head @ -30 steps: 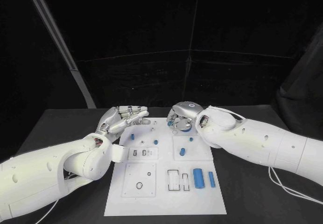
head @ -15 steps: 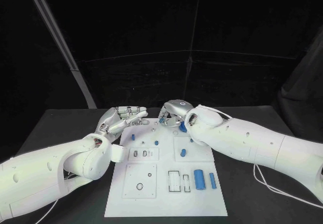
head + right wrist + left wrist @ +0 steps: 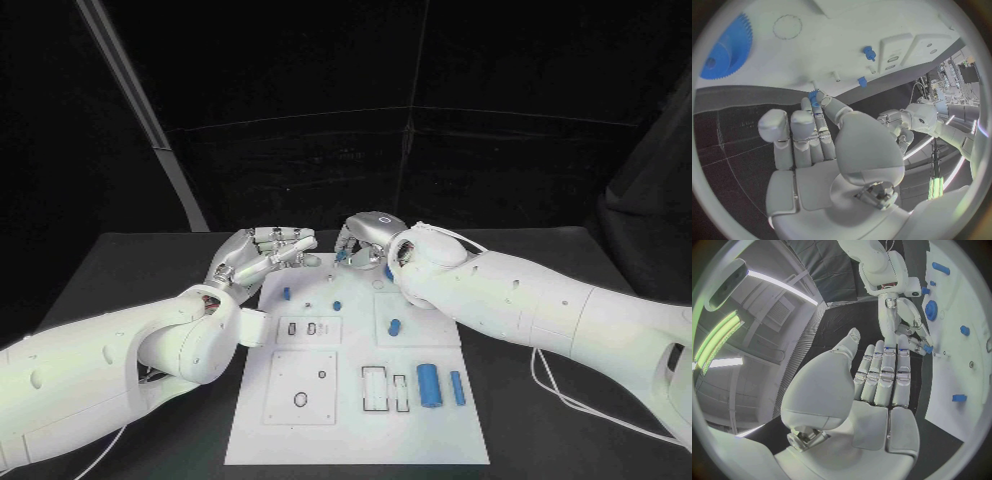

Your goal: Assemble the parts on the task board

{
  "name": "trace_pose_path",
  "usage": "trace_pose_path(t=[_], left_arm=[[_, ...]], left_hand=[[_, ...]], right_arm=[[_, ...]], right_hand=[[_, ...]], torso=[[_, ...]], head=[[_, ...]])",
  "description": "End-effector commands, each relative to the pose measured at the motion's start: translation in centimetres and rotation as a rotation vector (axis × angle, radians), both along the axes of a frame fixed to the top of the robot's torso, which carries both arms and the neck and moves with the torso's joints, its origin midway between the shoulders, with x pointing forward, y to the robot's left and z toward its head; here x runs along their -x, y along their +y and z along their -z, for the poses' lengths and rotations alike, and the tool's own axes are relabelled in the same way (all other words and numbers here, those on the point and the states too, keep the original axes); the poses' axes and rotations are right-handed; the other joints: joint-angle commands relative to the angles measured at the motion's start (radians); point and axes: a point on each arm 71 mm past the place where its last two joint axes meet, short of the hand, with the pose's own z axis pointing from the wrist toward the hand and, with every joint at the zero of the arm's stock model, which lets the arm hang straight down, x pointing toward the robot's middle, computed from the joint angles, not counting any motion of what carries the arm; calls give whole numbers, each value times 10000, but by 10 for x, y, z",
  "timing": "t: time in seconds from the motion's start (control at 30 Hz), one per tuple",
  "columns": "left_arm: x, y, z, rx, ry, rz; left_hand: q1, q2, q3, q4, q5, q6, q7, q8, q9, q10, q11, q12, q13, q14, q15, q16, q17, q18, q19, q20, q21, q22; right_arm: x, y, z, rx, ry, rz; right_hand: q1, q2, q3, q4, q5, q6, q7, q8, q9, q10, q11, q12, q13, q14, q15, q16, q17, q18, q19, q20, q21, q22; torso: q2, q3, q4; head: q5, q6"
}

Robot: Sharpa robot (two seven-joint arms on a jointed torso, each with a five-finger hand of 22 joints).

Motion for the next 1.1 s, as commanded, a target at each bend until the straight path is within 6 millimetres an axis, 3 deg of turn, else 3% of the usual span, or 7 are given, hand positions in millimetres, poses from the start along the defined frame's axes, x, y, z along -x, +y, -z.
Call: trace_pose_path(t=[0.03,0.17,0.73,1.1], left_arm=[[0,-2,-2,45,-88,148],[0,-2,-2,48,-84,159],[-1,-2,-4,44,-104,172],[-1,-3,-4,48,-85,210]], left_hand=[[11,79,6,-49,14,42,50,-62,-15,0,38,-51,-14,30,54,-12,14,126,55,15,-44,-17],[11,79,6,-49,14,42,50,-62,-15,0,38,-51,-14,30,54,-12,14,126,55,15,-44,-17],[11,79,6,-49,14,42,50,-62,-15,0,38,-51,-14,30,54,-12,14,126,55,15,-44,-17],[11,79,6,-49,14,42,50,-62,-15,0,38,-51,-14,30,54,-12,14,126,55,15,-44,-17]], right_arm=[[-2,2,0,100,153,53],[-3,5,1,206,286,46],[-4,15,5,530,593,-61],[-7,19,4,462,310,196]], right_hand=[[19,-113,31,12,23,-40,44,-29,-6,-54,2,-45,-12,107,19,62,5,-78,11,68,37,13],[16,-122,37,19,23,-46,46,-32,-7,-65,5,-47,-12,105,21,68,8,-77,7,71,39,12],[-13,-178,68,67,14,-86,59,-41,-13,-116,21,-46,-12,83,36,78,-18,-76,-14,86,53,17],[-97,-434,192,233,-54,-454,141,-75,-57,-489,123,-56,-22,-102,123,-171,-474,0,-316,165,-109,-354]], torso=[[-6,-6,-3],[-2,4,1],[32,-14,-13],[33,-16,-11]], head=[[13,-3],[39,-32],[69,-93],[73,-86]])
